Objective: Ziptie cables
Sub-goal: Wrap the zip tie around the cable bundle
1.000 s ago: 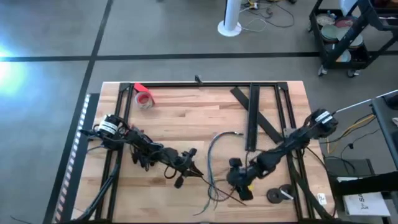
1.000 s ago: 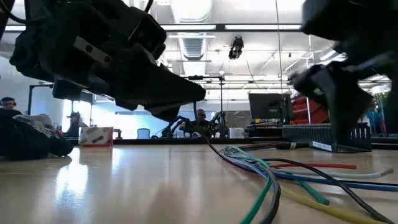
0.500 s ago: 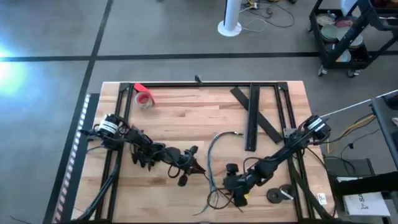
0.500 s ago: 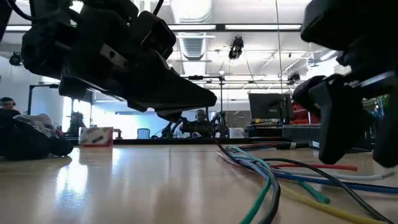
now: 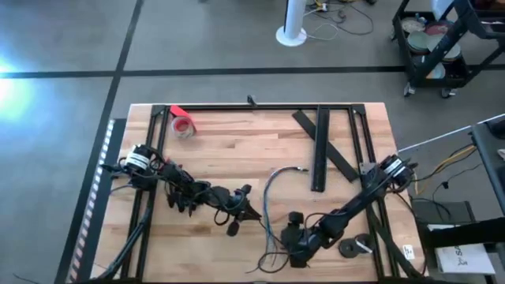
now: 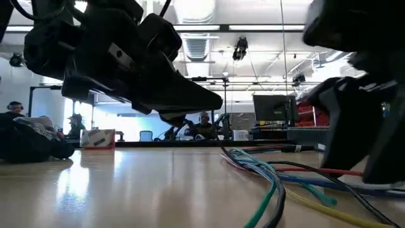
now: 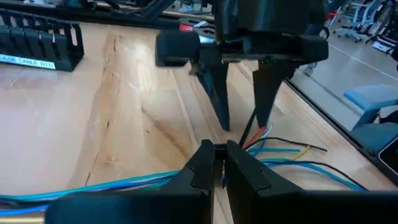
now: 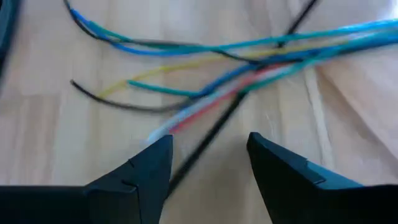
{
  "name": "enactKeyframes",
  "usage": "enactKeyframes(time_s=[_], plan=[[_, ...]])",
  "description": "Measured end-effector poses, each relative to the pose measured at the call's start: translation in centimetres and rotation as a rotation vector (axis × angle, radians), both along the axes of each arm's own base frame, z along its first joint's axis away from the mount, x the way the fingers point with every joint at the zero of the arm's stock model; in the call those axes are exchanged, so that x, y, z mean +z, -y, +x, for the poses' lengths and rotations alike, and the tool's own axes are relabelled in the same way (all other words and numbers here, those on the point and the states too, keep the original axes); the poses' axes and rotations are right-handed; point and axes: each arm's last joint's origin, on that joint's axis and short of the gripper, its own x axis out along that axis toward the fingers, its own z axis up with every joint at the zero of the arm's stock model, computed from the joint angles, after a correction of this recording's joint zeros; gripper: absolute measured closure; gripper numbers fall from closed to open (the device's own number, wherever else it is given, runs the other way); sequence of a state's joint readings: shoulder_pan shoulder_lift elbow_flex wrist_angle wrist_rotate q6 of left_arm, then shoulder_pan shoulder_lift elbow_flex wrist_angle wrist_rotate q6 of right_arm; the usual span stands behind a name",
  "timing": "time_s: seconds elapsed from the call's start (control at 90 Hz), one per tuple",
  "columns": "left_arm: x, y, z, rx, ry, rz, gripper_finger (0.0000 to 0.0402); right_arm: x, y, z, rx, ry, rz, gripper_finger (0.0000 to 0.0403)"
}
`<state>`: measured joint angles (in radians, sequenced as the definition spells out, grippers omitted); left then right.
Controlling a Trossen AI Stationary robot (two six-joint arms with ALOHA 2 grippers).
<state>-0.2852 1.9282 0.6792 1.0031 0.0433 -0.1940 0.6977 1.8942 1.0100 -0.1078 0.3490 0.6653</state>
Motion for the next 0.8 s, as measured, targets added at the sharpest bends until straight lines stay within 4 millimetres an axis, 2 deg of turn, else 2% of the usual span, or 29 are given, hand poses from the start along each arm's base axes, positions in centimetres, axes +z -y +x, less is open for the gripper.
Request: enactKeyframes(time_s=[0.156,0.333,0.533,0.8], plan=[[0.0,0.1,0.0,0.004,-0.011,-0.020,0.0395,1.0,-1.0,-0.3,-0.006,0.049,0.008,0.0203],[0.0,0.1,0.0,0.007,-0.016,-0.032,0.0395,0.3,-0.7,-0.6,-0.041,0.025,-0.009,0.0203],[-0.5,0.1,-0.2,0.011,-0.065,-0.033,0.0395,-0.2,0.4,-1.2,-0.104,-0.050,-0.106,0.0203],[0.0,-0.2,-0.4,0.011,-0.100,-0.007,0.0395,-0.1,2.9,0.0,-0.073,-0.112,-0.207,0.0203]])
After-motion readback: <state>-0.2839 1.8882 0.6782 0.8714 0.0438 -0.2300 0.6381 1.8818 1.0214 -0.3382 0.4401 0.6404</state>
